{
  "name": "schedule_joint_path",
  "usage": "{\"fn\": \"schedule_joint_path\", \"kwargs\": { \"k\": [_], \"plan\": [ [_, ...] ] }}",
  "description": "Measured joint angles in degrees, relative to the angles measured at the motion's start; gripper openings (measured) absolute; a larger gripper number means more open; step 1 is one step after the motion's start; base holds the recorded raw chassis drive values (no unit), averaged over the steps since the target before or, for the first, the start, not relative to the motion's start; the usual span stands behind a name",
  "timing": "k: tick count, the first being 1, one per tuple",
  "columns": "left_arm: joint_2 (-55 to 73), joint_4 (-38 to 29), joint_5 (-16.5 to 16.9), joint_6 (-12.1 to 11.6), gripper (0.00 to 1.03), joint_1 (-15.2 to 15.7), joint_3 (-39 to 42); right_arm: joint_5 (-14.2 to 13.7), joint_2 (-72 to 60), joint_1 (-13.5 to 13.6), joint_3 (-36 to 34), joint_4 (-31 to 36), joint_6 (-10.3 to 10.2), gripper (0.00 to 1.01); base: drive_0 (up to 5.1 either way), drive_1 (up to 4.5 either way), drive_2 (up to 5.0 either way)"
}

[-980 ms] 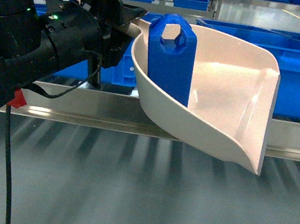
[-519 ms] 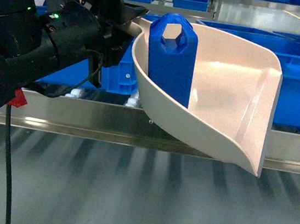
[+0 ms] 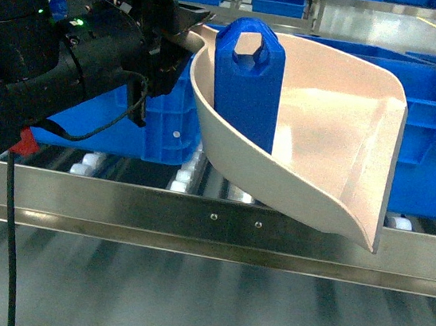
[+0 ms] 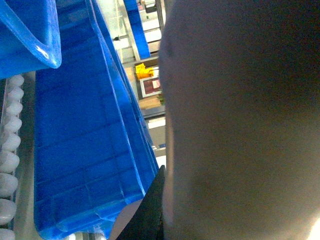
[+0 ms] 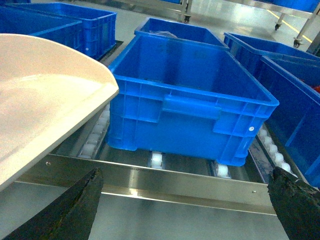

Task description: Place part in tray to right shelf

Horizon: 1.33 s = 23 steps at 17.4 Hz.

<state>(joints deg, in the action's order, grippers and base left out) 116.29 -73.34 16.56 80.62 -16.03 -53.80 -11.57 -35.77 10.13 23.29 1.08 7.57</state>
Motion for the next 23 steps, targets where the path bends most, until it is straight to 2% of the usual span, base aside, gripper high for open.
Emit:
{"fn": "schedule_joint_path", "kwargs": {
  "k": [23],
  "plan": [
    [0.0,0.0,0.0,0.0,0.15,0.0,0.0,0.0,0.0,0.0,0.0,0.0,0.0,0.98,0.0,0.00,0.0]
  ]
}}
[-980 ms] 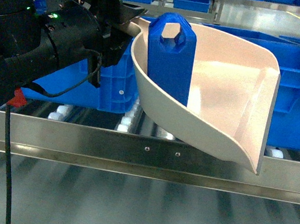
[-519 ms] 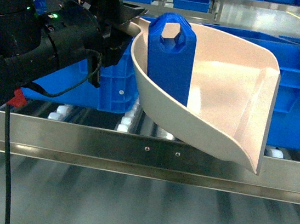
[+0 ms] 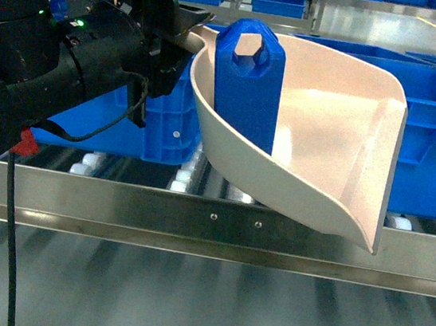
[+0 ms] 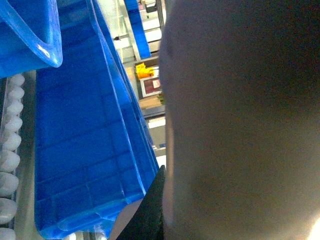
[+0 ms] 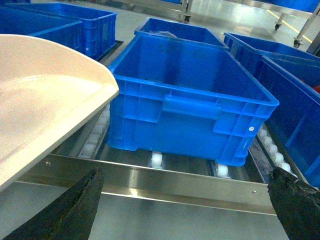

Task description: Place part in tray to right shelf

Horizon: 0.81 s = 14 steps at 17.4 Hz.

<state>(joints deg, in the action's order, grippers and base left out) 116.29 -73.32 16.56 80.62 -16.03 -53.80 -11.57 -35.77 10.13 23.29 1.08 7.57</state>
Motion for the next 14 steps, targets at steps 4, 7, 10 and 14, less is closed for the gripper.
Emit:
{"fn": "schedule_joint_path", "kwargs": {
  "k": [4,7,10,14],
  "plan": [
    [0.0,0.0,0.0,0.0,0.15,0.0,0.0,0.0,0.0,0.0,0.0,0.0,0.0,0.98,0.0,0.00,0.0],
    [0.0,0.0,0.0,0.0,0.15,0.0,0.0,0.0,0.0,0.0,0.0,0.0,0.0,0.98,0.0,0.00,0.0],
    [0.0,0.0,0.0,0.0,0.15,0.0,0.0,0.0,0.0,0.0,0.0,0.0,0.0,0.98,0.0,0.00,0.0],
    [0.0,0.0,0.0,0.0,0.15,0.0,0.0,0.0,0.0,0.0,0.0,0.0,0.0,0.98,0.0,0.00,0.0]
  ]
}}
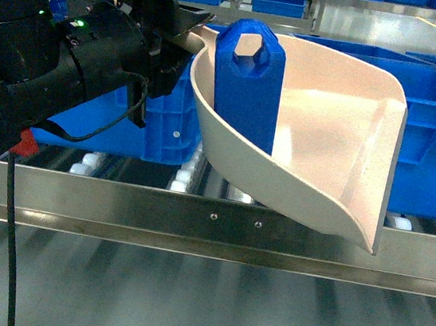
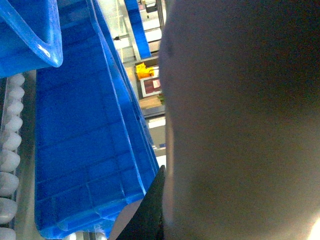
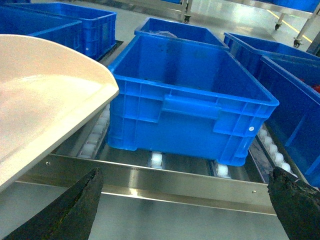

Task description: Place part in tray to right shelf

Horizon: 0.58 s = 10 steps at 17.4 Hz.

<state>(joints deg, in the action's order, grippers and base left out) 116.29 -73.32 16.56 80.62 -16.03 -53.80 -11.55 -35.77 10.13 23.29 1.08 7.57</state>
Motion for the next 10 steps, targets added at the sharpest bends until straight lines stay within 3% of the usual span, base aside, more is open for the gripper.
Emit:
{"fn": "schedule_joint_path", "kwargs": {
  "k": [10],
  "plan": [
    [0.0,0.0,0.0,0.0,0.15,0.0,0.0,0.0,0.0,0.0,0.0,0.0,0.0,0.98,0.0,0.00,0.0]
  ]
}}
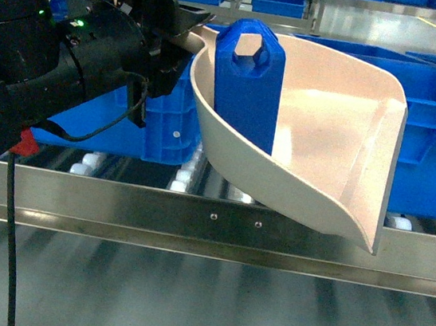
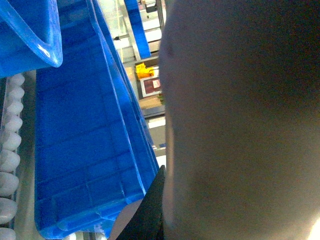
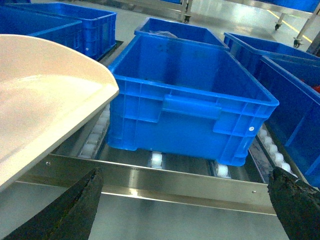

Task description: Place part in tray to right shelf

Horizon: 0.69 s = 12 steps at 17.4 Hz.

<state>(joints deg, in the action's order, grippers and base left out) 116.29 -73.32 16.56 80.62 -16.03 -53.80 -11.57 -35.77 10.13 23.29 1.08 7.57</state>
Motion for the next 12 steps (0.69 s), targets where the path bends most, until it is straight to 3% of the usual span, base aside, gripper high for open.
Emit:
{"fn": "schedule_joint_path", "kwargs": {
  "k": [10,11,12],
  "plan": [
    [0.0,0.0,0.0,0.0,0.15,0.0,0.0,0.0,0.0,0.0,0.0,0.0,0.0,0.98,0.0,0.00,0.0],
    [-12.1,15.0,-24.2,-2.4,0.15,1.0,-3.1,0.0,0.0,0.0,0.0,0.0,0.0,0.98,0.0,0.00,0.0],
    [-12.6,15.8,-25.0,-2.4,0.15,1.4,-3.6,0.0,0.0,0.0,0.0,0.0,0.0,0.98,0.0,0.00,0.0]
  ]
}}
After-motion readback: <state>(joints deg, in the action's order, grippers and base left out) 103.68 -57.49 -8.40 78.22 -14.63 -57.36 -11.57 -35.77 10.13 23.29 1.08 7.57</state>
